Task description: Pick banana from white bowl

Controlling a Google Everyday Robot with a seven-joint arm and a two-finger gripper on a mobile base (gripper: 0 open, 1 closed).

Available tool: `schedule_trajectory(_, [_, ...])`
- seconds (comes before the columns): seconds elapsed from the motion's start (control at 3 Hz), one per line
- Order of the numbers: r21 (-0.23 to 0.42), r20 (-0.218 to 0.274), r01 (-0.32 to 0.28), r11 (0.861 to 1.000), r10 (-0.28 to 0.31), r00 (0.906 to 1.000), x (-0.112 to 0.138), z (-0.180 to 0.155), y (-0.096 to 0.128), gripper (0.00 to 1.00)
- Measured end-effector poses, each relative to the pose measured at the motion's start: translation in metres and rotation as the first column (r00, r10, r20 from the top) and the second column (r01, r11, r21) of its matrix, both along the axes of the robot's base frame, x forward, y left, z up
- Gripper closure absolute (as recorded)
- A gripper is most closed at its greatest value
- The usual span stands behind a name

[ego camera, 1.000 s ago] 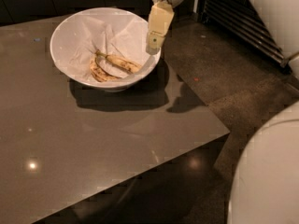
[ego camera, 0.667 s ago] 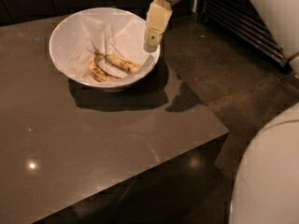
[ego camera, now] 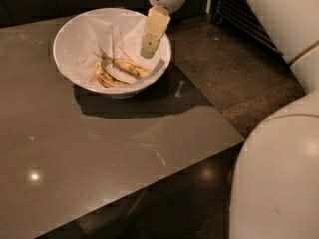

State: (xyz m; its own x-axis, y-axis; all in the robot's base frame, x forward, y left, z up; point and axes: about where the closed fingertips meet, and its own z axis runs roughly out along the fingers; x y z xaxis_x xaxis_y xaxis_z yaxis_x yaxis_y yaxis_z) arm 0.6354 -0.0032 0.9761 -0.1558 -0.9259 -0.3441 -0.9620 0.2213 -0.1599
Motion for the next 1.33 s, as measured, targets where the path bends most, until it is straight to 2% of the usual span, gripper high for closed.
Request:
schedule_trajectory(0.33, [0.025, -0.037, 0.016, 1.000, -0.015, 0.9992, 0.007, -0.011, 0.009, 0.10])
schedule_trajectory(0.67, [0.040, -0.064, 0.024, 0.999, -0.021, 0.9977, 0.012, -0.020, 0.017, 0.10])
schedule_trajectory(1.33, [0.021, -0.085, 0.026, 0.999, -0.024, 0.9961, 0.009, -0.035, 0.032, 0.23])
